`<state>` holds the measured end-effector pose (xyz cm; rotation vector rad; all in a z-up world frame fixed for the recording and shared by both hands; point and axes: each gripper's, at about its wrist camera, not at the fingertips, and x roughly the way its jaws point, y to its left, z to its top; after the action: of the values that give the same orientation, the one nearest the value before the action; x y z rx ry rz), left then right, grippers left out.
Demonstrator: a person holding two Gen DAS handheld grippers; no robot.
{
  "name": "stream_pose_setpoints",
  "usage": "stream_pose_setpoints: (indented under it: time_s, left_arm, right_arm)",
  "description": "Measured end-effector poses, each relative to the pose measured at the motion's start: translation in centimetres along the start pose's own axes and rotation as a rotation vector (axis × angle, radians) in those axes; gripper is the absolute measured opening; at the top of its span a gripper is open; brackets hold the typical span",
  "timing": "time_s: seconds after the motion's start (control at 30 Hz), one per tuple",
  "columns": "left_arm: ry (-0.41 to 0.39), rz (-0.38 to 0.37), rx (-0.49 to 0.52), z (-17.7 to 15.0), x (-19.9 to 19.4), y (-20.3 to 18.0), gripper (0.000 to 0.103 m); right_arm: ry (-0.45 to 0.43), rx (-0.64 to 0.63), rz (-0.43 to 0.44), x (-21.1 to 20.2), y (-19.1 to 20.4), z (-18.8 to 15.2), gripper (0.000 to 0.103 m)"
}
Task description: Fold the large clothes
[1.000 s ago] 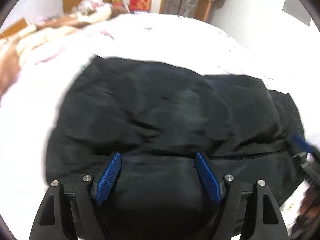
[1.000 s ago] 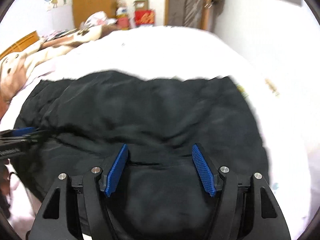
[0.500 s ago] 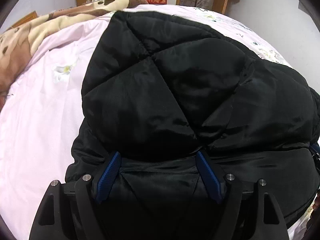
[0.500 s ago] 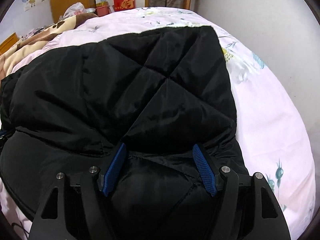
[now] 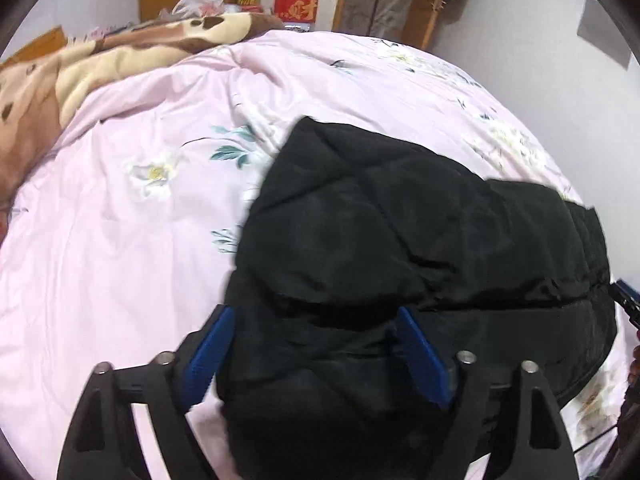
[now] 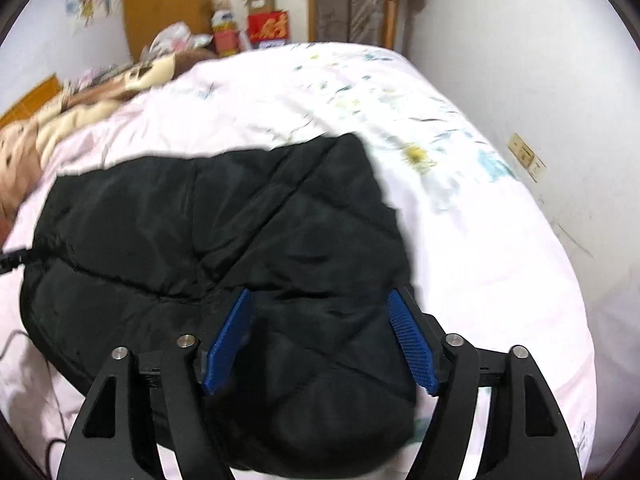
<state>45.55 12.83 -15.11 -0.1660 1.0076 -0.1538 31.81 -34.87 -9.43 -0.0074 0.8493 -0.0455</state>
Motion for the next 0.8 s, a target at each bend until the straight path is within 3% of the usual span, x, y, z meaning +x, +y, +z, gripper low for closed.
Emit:
stream_pose_setpoints:
  time_s: [0.13, 0.23, 0.3, 0.43, 0.8]
  left_arm:
    - [0.071, 0.002, -0.048, 0.8, 1.6, 3.6, 0.087]
    - [0.135, -0.071, -0.075, 0.6, 3.2, 5.3, 0.089]
    - [0.174, -0.104, -0.056, -0.6, 3.9, 5.2, 0.094]
    - [0.215, -0.136, 0.030, -0.7, 5.7, 3.9, 0.101]
    - [0.306, -0.228, 0.038, -0.2, 9.3, 4.3, 0.103]
  right_arm:
    - [0.045, 0.049, -0.007, 0.4, -2.9, -0.3, 0.077]
    - [0.113, 0.108, 0.059, 1.8, -4.0, -0.6, 0.078]
    - [0.152, 0.130, 0.093, 3.0, -4.7, -0.8, 0.079]
    - [0.205, 0.122, 0.137, 4.8, -5.3, -1.1, 0.096]
    - [0.292, 0.108, 0.351, 9.6, -4.8, -0.3, 0.096]
